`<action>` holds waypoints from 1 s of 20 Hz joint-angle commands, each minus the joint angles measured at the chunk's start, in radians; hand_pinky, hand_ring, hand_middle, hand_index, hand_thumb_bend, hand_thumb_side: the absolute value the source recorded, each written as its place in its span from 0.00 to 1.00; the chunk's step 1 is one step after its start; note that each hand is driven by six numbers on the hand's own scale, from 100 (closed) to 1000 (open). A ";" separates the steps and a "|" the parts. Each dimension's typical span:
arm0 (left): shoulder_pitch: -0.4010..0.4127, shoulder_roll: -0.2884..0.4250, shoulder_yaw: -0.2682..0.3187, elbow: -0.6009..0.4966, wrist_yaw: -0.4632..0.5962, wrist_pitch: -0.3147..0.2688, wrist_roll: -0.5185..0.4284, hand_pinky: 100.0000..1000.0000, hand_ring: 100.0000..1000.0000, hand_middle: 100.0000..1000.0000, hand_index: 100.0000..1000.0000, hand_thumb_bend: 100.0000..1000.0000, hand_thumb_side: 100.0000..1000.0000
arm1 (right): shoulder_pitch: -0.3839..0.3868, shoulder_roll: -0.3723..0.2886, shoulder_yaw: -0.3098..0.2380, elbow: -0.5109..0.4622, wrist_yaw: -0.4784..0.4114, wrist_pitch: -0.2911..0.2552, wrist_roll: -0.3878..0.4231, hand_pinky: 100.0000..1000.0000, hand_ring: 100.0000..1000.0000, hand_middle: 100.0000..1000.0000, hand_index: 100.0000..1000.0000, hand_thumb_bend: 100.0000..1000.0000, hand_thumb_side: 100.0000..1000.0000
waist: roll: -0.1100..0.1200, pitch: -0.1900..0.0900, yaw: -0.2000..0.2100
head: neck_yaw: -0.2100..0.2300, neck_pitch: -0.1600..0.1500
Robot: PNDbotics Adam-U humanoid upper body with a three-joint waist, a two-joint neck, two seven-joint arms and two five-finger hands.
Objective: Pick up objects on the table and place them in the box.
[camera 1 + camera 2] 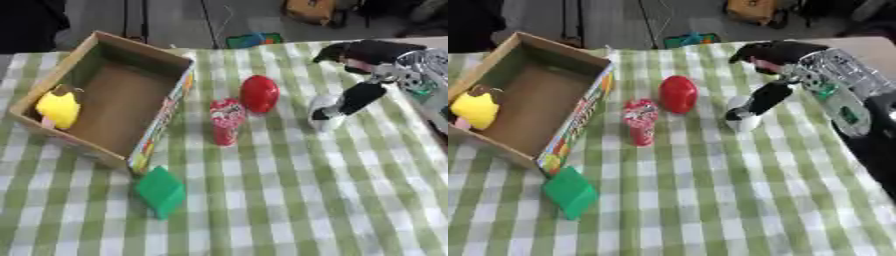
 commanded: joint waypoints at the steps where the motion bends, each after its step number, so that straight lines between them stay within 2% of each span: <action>1: -0.013 0.019 -0.001 -0.014 0.004 0.000 -0.005 0.65 0.54 0.64 0.69 0.00 1.00 | -0.017 -0.008 -0.020 0.032 -0.009 -0.008 0.005 0.65 0.88 0.96 1.00 0.67 0.45 | 0.002 -0.017 0.001 | -0.004 -0.012; 7: -0.017 0.019 -0.003 -0.014 0.010 0.001 -0.011 0.64 0.54 0.64 0.69 0.00 1.00 | -0.034 -0.002 -0.018 0.066 -0.042 -0.016 0.073 0.59 0.84 0.96 1.00 0.64 0.35 | 0.000 -0.013 0.004 | -0.007 -0.011; 11: -0.019 0.019 -0.003 -0.014 0.013 0.001 -0.013 0.64 0.54 0.63 0.69 0.00 1.00 | -0.040 0.001 -0.021 0.087 -0.045 -0.017 0.091 0.56 0.84 0.96 1.00 0.64 0.35 | -0.001 -0.011 0.005 | -0.007 -0.013; 20: -0.019 0.014 -0.002 -0.014 0.015 0.004 -0.016 0.64 0.53 0.63 0.69 0.00 1.00 | -0.036 0.017 -0.026 0.135 -0.073 -0.022 0.079 0.52 0.84 0.95 1.00 0.64 0.35 | -0.002 -0.003 0.009 | 0.001 -0.020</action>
